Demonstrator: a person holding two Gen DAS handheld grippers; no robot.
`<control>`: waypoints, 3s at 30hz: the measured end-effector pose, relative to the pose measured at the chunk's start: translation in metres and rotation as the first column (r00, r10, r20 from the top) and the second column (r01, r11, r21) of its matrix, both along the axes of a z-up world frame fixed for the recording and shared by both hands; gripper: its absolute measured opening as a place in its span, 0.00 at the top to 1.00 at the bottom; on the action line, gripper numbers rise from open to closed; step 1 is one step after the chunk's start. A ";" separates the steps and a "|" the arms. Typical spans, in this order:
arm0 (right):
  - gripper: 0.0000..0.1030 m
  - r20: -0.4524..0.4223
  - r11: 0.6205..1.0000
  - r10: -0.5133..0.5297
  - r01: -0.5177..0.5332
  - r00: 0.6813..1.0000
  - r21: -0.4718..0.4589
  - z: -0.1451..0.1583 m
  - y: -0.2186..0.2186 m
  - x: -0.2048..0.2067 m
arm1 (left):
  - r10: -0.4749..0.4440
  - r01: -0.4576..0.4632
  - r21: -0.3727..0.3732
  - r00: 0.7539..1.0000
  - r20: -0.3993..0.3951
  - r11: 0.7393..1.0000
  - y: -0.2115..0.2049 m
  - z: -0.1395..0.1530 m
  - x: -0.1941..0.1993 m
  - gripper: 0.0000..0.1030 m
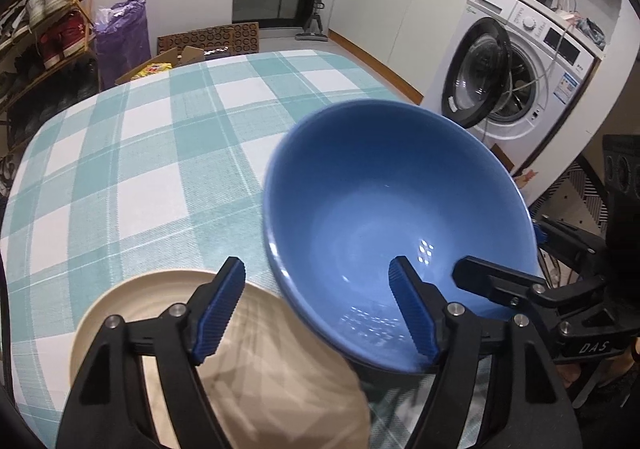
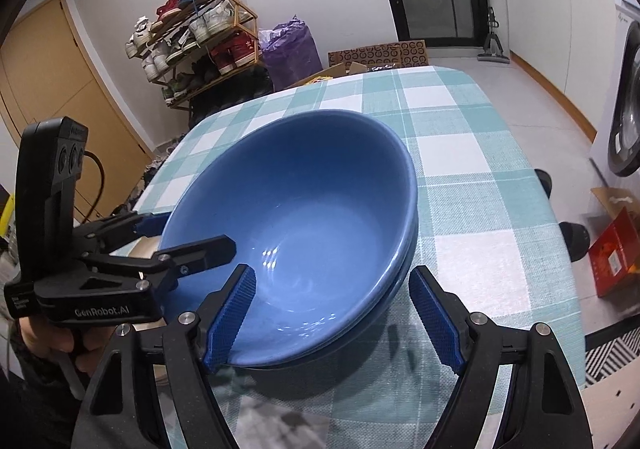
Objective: Organize plates and bowls
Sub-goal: 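Lift the stacked blue bowls and carry them over the cream plate stack, then lower the stacked blue bowls onto the cream plates with both grippers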
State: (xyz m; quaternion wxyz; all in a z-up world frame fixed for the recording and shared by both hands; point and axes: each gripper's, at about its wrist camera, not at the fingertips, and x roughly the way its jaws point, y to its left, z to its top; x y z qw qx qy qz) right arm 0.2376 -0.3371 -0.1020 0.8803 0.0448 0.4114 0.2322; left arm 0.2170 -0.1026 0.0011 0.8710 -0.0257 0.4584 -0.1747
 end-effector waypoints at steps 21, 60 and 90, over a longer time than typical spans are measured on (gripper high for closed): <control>0.34 -0.023 1.000 -0.003 0.003 1.000 0.017 0.001 0.001 -0.005 | 0.008 -0.008 -0.005 1.000 -0.015 1.000 -0.005 -0.001 -0.006 0.55; 0.36 0.077 1.000 -0.002 0.000 0.997 0.019 0.052 -0.002 -0.031 | 0.013 -0.014 0.001 0.995 0.095 1.000 0.003 0.053 -0.021 0.57; 0.36 0.158 0.987 0.158 -0.161 0.975 0.005 0.110 0.078 -0.072 | 0.170 -0.173 0.001 0.968 0.185 0.985 0.086 0.091 -0.074 0.57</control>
